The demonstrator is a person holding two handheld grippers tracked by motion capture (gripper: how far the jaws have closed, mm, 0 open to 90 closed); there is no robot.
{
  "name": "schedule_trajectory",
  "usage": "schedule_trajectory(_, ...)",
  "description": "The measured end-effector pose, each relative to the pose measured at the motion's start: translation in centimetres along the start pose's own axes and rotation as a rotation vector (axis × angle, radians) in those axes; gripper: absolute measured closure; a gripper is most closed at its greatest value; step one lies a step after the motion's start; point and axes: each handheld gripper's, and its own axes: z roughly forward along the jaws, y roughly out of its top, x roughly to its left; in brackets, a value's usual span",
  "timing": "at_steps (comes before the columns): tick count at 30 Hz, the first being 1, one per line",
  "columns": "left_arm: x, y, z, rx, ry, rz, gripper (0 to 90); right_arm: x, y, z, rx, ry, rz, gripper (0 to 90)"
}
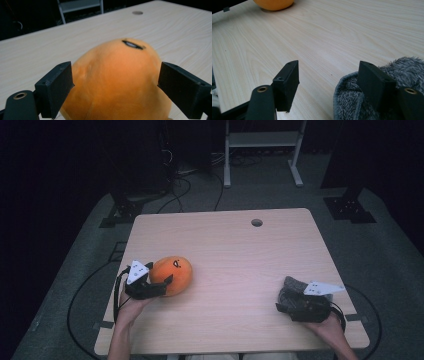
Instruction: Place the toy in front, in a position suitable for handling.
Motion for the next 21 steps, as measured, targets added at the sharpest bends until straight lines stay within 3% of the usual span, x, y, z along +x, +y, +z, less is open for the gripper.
schedule_trajectory(7, -0.3, -0.6, 0.9, 0.04, -0.011, 0.016, 12.0, 0.0, 0.0, 0.0, 0.001, 0.001, 0.003, 32.9)
schedule_trajectory(12, -0.3, -0.9, 1.4, 0.064, 0.002, 0.0, 14.1, 0.1, -0.1, -0.1, -0.004, 0.003, 0.0, 33.4)
schedule_trajectory(21, -0.8, -1.1, 1.5, 0.075, 0.019, 0.041, 35.2, -0.1, -0.1, -0.2, -0.009, 0.003, 0.006, 34.2)
